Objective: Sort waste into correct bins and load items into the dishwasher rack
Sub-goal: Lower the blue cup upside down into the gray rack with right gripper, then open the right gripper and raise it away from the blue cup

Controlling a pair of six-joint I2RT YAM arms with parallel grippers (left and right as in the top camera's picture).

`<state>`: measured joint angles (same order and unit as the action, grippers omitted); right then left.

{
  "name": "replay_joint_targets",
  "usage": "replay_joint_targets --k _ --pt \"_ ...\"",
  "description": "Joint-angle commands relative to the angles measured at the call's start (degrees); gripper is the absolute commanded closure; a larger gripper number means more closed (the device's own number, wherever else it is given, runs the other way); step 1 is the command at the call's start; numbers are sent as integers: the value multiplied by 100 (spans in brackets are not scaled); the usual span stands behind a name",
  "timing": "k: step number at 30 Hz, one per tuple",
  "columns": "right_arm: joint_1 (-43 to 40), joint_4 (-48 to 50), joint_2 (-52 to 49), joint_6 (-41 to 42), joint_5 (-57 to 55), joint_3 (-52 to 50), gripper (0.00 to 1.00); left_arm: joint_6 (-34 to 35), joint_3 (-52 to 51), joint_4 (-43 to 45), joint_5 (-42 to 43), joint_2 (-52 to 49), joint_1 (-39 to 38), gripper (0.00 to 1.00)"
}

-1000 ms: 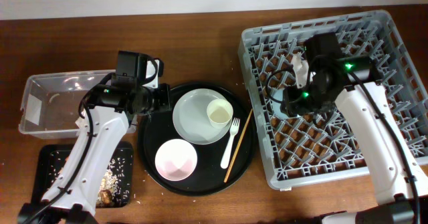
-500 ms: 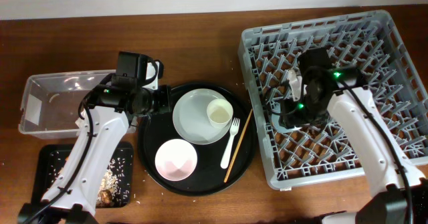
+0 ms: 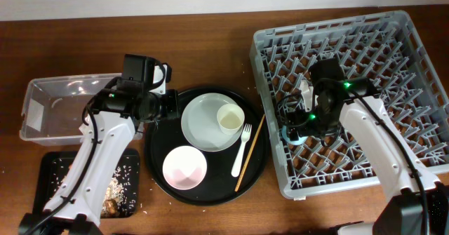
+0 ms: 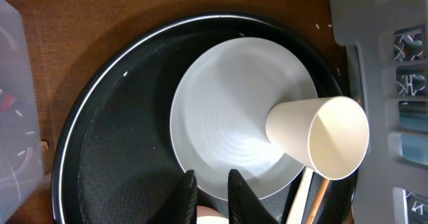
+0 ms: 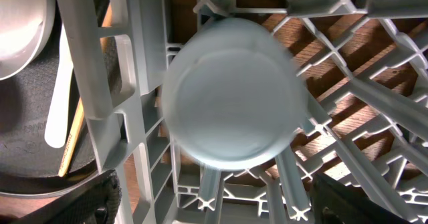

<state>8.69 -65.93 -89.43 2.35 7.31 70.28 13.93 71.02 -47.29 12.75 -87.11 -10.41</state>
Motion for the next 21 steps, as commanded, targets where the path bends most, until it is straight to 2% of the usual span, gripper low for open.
replay_joint_targets --k 1,3,4,6,10,14,21 --pt "31 4 -4 0 -31 -20 11 -31 -37 7 -55 2 9 84" --pt "31 -35 -4 2 2 170 12 -31 -37 11 -59 2 9 84" --pt "31 -166 -2 0 149 442 15 -31 -37 11 -59 2 9 84" --pt "46 -498 2 2 457 1014 36 -31 -37 4 -59 2 9 84" --pt "487 -269 -17 2 424 1082 38 -31 -37 4 -59 2 9 84" --pt "1161 328 -177 295 -601 868 41 -33 -37 -94 -61 2 9 84" --pt "1248 763 -955 306 -671 868 54 -33 -37 -306 -275 2 9 84"
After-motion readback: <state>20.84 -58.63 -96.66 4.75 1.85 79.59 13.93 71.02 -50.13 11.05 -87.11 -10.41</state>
